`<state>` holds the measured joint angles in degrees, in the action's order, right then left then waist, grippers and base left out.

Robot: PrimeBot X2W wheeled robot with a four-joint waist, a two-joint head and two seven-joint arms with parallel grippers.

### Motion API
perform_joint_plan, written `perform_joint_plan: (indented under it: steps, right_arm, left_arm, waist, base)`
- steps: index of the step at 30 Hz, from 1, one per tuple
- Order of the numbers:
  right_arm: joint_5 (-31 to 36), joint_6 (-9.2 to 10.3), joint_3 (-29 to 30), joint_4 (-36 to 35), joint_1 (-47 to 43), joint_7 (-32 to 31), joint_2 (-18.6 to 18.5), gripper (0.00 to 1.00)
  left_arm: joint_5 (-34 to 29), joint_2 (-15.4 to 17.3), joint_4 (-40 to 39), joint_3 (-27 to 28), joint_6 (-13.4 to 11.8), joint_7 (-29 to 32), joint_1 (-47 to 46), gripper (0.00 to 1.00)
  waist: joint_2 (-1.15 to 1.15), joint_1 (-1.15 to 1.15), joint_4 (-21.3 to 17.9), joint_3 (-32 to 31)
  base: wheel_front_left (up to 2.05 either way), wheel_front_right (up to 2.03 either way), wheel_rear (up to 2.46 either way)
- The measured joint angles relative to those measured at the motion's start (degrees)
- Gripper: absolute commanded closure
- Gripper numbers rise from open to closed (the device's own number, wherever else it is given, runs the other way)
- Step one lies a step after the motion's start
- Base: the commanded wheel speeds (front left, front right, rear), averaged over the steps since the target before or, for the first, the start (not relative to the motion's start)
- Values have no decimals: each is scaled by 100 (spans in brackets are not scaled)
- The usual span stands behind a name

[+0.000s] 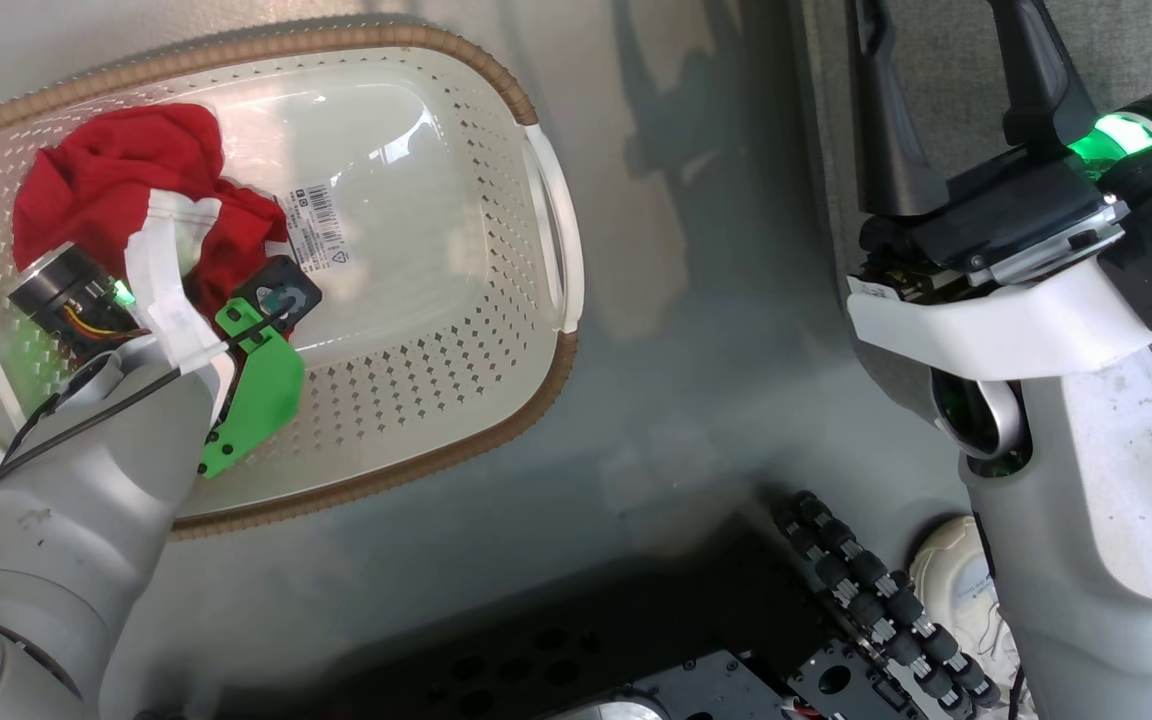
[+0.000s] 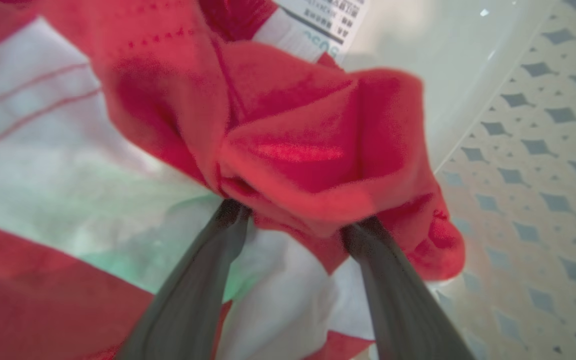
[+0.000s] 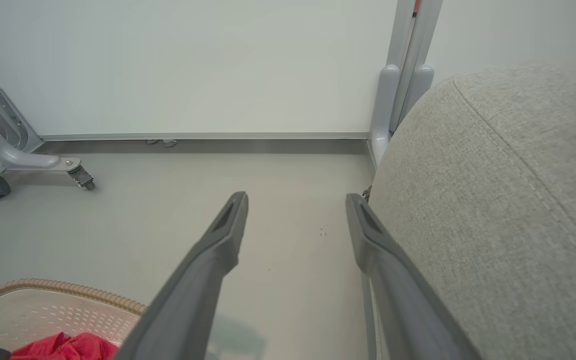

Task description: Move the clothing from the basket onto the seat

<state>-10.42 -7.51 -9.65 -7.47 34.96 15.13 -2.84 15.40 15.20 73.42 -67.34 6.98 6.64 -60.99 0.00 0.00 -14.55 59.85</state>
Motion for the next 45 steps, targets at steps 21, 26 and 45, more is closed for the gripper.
perform_joint_plan:
  steps: [21, 26, 45]
  right_arm:
    - [45, 0, 113, 253, -29, 0, 2, 0]
    - [98, 0, 179, 381, -125, 0, 4, 0]
    - [229, 0, 458, 970, -1092, 0, 5, 0]
  left_arm:
    - [338, -399, -45, 5, 30, -1146, -124, 100]
    - [545, -543, -57, 74, 32, -1530, -57, 100]
    - [1251, -708, -1481, 798, -46, -2167, 761, 100]
  waist:
    - [0, 0, 226, -586]
    - [0, 0, 338, -927]
    - [0, 0, 919, -2833]
  base:
    - [0, 0, 0]
    - [0, 0, 0]
    - [0, 0, 0]
